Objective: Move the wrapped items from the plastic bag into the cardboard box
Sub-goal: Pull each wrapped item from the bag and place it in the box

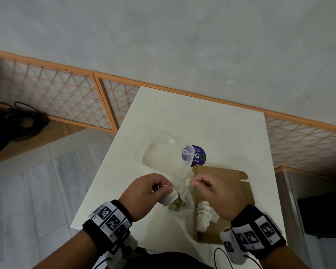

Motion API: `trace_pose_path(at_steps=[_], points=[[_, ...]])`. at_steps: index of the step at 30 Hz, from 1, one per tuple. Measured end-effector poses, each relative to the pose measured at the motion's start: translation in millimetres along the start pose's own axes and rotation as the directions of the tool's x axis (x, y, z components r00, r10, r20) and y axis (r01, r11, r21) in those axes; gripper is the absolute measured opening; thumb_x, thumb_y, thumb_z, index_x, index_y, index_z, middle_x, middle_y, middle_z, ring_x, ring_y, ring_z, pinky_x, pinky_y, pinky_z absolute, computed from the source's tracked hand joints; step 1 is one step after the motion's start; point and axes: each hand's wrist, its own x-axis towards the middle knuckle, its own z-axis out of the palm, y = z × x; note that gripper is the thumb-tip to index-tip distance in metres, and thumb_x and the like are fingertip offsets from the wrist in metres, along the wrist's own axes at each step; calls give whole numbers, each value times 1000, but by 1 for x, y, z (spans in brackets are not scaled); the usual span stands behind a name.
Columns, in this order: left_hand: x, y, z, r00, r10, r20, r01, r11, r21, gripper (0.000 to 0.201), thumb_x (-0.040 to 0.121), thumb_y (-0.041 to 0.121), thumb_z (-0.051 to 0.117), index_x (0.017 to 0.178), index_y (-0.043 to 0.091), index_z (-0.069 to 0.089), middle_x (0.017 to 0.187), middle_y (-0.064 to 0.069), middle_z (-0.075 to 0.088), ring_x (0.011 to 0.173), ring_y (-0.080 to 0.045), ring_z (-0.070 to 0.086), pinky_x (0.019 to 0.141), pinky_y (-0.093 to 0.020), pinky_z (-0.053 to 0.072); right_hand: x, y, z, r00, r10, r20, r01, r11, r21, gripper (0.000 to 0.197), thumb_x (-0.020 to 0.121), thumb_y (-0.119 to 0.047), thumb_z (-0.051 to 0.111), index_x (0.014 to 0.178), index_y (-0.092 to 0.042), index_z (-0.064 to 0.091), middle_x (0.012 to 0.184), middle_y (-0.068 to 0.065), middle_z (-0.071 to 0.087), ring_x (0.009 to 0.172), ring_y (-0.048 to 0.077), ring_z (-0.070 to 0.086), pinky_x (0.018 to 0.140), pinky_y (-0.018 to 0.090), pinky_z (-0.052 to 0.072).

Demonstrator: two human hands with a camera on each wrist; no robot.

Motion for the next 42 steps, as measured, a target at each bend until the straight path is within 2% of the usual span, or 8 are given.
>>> trace_pose_path(at_steps=[5,9,12,17,29,33,38,42], points=[[0,7,9,990,101,102,-119,975,188,3,90,38,74,90,37,77,133,24,53,124,11,47,94,-5,34,-13,-36,-23,991,-66,-116,73,996,56,15,103,-25,60,90,-26,69,80,-4,69,71,18,64,65,41,54],[4,28,18,961,204,185,-231,964,135,7,90,32,73,94,38,74,155,20,39,147,14,22,114,-15,27,-23,-60,-40,972,-60,-225,79,994,73,13,101,-28,63,91,-22,69,80,-3,73,72,18,70,68,41,57],[5,49,26,928,295,225,-303,953,1,4,90,26,76,94,28,76,150,18,48,142,13,35,111,-22,38,-30,-74,-51,963,-59,-264,89,991,101,19,102,-38,60,96,-22,69,83,1,75,76,24,72,70,50,58],[3,70,31,882,406,240,-404,913,-57,3,94,24,72,96,24,75,107,12,68,104,-15,67,93,-35,53,-42,-97,-73,938,-98,-332,145,982,119,11,101,-24,63,93,-20,70,79,0,73,71,23,69,68,48,56],[-18,112,15,841,493,223,-452,867,-211,4,88,14,63,86,16,65,83,1,63,75,-22,60,70,-44,51,-45,-102,-127,899,-85,-429,147,982,114,17,96,-30,61,86,-18,68,68,-1,66,62,10,63,61,16,51],[-25,124,10,824,516,235,-431,839,-332,6,86,16,57,82,15,61,80,-12,58,72,-35,51,64,-46,43,-32,-76,-124,936,31,-351,36,982,183,11,97,-24,67,89,-18,71,72,0,68,64,10,62,65,26,54],[-25,125,5,832,518,200,-436,832,-342,13,85,20,57,82,8,61,80,-23,54,73,-43,47,63,-50,40,-37,-58,-108,940,139,-311,-155,987,-29,24,97,-43,66,119,-35,68,115,-20,66,98,-1,65,83,29,58],[-22,123,3,854,486,185,-411,848,-334,15,86,21,58,84,6,61,80,-23,54,72,-45,48,61,-51,42,-57,-90,-103,953,-13,-302,53,991,125,19,97,-37,65,112,-31,75,106,-16,73,97,9,68,80,23,55]])
